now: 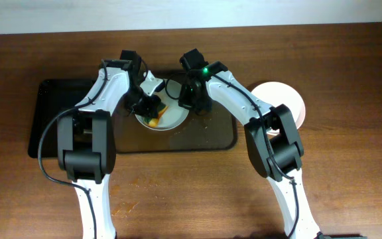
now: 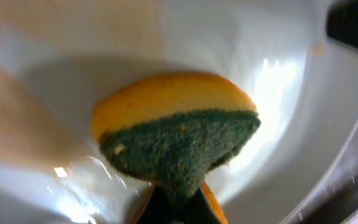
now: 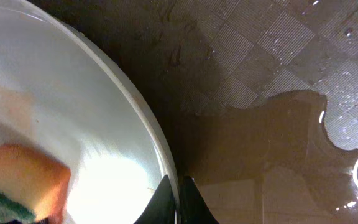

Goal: Clean dirty plates on tray and stack at the side
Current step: 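Scrub the last white plate with the sponge in the left gripper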

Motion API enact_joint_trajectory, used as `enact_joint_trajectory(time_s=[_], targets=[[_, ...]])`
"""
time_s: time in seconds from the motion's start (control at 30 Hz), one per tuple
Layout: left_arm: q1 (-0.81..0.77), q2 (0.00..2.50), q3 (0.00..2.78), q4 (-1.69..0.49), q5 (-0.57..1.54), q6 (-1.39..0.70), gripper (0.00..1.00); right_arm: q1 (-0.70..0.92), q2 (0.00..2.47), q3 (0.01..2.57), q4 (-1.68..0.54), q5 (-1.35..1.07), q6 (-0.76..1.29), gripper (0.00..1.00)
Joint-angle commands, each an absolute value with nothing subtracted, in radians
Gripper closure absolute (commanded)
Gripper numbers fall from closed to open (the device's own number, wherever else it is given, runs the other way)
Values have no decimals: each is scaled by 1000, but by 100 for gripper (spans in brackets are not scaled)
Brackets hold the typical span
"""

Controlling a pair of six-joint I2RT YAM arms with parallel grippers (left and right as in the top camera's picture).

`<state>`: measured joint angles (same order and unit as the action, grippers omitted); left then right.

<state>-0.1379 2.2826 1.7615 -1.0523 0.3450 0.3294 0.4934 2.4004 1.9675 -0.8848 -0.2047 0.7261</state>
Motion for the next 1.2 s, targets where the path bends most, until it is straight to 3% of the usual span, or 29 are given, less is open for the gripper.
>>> enact_joint_trajectory(time_s=[0.0,0.13,0.23,0.3,0.37,0.53,0.7,0.8,0.93,1.0,1.17], targets=[[-139,2331,1754,-870,142,168,100,504,2425,1969,-882,-183,733,96],[-139,2367,1754,-753,94,147,100,504,2425,1969,-882,-183,733,96],[-141,2373,1754,-787,-159,-37,99,504,2425,1969,-882,-183,733,96],[-141,2373,1754,-836,-179,-46,99,504,2425,1969,-882,-183,733,96],[-142,2373,1755,-913,-73,69,99,504,2425,1969,-882,-183,733,96],[-142,2373,1755,-1045,426,479,100,504,2425,1969,-881,-183,730,96],[-142,2373,1754,-914,486,543,100,504,2425,1969,-875,-183,730,96],[-141,2373,1754,-799,400,430,99,504,2425,1969,-875,-183,730,96],[-141,2373,1754,-681,29,92,100,504,2425,1969,-875,-183,730,96],[-141,2373,1754,-704,-88,4,100,504,2425,1969,-875,-183,730,96],[-142,2373,1754,-940,-76,12,99,504,2425,1969,-876,-183,729,96]])
